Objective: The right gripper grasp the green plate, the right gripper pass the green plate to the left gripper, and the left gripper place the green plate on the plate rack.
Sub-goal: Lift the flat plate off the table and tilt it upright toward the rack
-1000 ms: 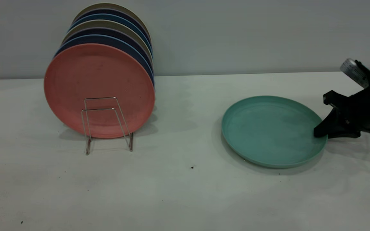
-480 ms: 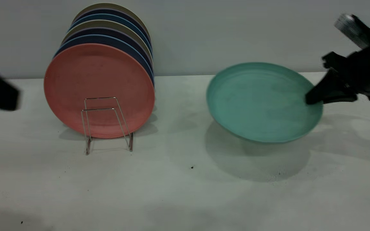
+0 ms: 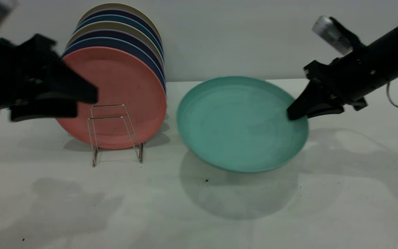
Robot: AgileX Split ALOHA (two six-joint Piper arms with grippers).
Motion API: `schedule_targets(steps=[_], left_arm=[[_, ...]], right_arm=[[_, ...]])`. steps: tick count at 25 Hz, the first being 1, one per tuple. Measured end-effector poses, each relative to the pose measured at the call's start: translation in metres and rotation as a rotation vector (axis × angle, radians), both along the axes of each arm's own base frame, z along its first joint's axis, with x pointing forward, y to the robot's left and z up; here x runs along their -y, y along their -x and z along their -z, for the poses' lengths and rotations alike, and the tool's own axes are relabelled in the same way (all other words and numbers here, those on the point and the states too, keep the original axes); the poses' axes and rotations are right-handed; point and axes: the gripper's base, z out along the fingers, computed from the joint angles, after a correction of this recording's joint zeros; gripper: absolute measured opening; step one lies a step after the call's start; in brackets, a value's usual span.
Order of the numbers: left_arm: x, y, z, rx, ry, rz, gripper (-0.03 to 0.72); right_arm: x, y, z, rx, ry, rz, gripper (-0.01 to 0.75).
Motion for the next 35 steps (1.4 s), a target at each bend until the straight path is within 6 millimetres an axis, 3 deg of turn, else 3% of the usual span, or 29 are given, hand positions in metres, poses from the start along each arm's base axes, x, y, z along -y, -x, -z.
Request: schedule_targets(steps=[8, 14, 21, 24, 26, 30, 35], left_arm=[[0.004, -0.031, 0.021, -0.043, 0.037, 0.014, 0.468], [0.005, -0.036, 0.029, -0.051, 0.051, 0.002, 0.468], [0.019, -0.034, 0.030, -0.042, 0.046, 0.052, 0.466], [0.019, -0.034, 0.030, -0.041, 0.042, 0.053, 0.423], [0.019, -0.034, 0.030, -0.040, 0.042, 0.054, 0.337], [0.021, -0.034, 0.028, -0.037, 0.068, 0.064, 0.123], [0.021, -0.034, 0.027, -0.014, 0.055, 0.082, 0.125]], right_arm=[[-0.042, 0.008, -0.003, -0.007, -0.048, -0.065, 0.015], [-0.072, 0.017, -0.005, -0.005, -0.082, -0.117, 0.015], [-0.102, 0.026, -0.014, -0.001, -0.211, -0.173, 0.015], [-0.103, 0.025, -0.016, 0.026, -0.234, -0.177, 0.020], [-0.103, 0.024, -0.017, 0.044, -0.241, -0.181, 0.029], [-0.101, 0.023, -0.018, 0.049, -0.242, -0.176, 0.112], [-0.103, 0.025, -0.018, 0.041, -0.259, -0.192, 0.370]])
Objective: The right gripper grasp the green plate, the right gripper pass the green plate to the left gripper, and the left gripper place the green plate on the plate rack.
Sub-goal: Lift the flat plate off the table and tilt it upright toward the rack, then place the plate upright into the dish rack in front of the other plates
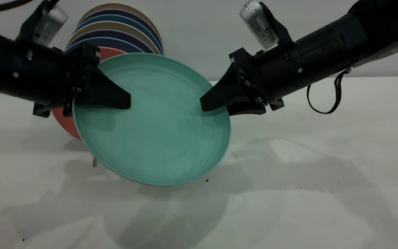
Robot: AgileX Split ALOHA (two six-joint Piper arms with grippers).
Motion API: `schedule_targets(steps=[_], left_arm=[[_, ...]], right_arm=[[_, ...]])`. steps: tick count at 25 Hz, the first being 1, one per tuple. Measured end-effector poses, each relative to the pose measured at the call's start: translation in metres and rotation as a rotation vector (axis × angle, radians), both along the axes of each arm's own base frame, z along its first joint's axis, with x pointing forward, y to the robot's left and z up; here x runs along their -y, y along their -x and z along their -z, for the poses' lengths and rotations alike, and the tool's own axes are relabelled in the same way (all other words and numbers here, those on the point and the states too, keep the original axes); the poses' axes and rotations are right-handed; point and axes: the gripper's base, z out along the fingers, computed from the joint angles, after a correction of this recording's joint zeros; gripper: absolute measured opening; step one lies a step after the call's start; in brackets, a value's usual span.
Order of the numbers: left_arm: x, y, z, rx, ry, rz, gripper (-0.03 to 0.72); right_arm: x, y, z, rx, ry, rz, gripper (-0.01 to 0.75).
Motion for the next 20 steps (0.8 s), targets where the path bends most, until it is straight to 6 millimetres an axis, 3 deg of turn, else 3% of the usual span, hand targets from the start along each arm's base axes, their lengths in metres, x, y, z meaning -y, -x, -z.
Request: schedule_targets(steps=[3, 6, 15, 20], left_arm=[[0.000, 0.000, 0.001, 0.026, -0.028, 0.019, 0.125], [-0.002, -0.001, 0.002, 0.059, -0.072, 0.035, 0.125], [-0.002, -0.015, -0.034, 0.213, -0.178, 0.161, 0.125], [-0.004, -0.014, -0.042, 0.213, -0.320, 0.423, 0.125]], right_arm=[[0.006, -0.001, 0.000, -0.005, -0.006, -0.007, 0.508], [0.026, -0.008, 0.000, -0.033, -0.010, 0.037, 0.580], [0.103, -0.017, 0.001, -0.115, 0.002, 0.105, 0.581], [0.146, -0.018, 0.002, -0.165, 0.000, 0.168, 0.579]])
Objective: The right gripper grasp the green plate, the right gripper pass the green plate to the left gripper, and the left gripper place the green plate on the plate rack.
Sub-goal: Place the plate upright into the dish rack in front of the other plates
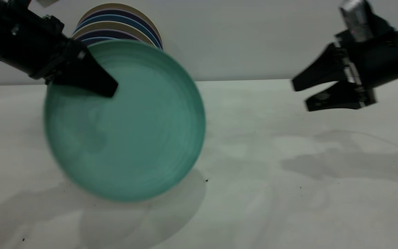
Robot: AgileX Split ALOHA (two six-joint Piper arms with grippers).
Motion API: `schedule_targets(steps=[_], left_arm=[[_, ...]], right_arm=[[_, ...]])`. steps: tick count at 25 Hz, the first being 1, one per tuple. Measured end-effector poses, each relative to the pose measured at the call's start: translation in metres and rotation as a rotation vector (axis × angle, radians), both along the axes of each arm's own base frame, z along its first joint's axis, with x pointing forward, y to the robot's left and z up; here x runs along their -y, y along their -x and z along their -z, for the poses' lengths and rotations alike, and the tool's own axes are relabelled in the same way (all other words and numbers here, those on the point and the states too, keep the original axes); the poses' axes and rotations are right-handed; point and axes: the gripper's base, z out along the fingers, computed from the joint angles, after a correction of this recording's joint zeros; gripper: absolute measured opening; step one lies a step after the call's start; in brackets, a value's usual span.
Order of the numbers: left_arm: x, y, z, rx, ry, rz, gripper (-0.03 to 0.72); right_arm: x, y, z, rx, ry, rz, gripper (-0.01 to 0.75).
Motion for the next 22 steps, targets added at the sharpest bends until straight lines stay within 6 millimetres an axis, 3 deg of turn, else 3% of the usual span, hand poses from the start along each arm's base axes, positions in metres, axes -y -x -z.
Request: schedule_targets(steps=[5, 12, 17, 22], left_arm=[[-0.009, -0.005, -0.020, 0.018, -0.210, 0.289, 0.125], [-0.022, -0.027, -0.041, 0.299, -0.492, 0.566, 0.125], [-0.011, -0.039, -0.058, 0.511, -0.491, 0.675, 0.125], [0.003, -0.042, -0.070, 0.588, -0.492, 0.719, 0.125]], right_arm=[[0.028, 0.005, 0.007, -0.052, 0.078, 0.016, 0.579], [0.034, 0.006, 0.010, -0.063, 0.132, 0.016, 0.579], [0.035, 0.005, 0.011, -0.059, 0.143, 0.027, 0.579], [0.035, 0.005, 0.011, -0.058, 0.145, 0.028, 0.579]])
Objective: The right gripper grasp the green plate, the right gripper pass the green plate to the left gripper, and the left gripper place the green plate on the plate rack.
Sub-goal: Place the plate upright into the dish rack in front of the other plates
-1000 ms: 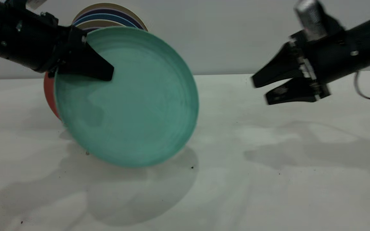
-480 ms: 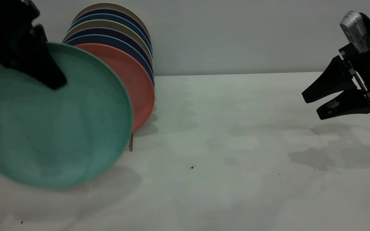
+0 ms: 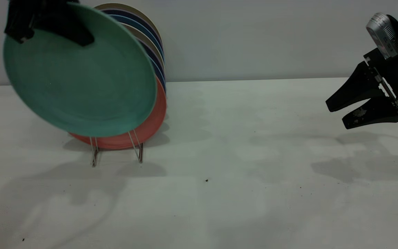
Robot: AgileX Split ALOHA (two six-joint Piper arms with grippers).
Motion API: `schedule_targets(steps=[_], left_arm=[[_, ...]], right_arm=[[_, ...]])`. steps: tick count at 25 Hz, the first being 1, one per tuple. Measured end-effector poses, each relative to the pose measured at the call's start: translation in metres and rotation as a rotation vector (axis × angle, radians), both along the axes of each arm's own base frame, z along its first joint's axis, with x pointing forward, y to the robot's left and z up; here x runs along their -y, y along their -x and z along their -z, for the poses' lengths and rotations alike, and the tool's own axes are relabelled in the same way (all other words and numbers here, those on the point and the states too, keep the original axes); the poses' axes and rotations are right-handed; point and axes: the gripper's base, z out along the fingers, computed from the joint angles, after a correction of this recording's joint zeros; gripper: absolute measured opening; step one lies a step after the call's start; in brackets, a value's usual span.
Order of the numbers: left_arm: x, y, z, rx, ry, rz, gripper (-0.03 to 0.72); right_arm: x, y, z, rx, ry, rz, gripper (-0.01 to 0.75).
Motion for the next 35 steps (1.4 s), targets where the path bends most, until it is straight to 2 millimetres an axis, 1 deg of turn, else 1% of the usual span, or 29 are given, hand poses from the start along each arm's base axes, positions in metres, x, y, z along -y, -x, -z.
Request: schedule_targets(steps=[8, 16, 27, 35], left_arm=[[-0.002, -0.012, -0.007, 0.148, -0.021, -0.040, 0.125], [-0.003, -0.014, -0.005, 0.159, -0.029, -0.037, 0.125], [-0.002, -0.020, 0.014, 0.113, -0.037, -0.032, 0.125], [-0.001, -0.028, 0.044, 0.047, -0.051, -0.031, 0.125]], right_arm=[[0.000, 0.000, 0.000, 0.000, 0.001, -0.001, 0.579], [0.000, 0.000, 0.000, 0.001, 0.002, 0.000, 0.579], [0.000, 0.000, 0.000, 0.001, 0.003, 0.000, 0.579], [0.000, 0.000, 0.000, 0.001, 0.004, -0.001, 0.579]])
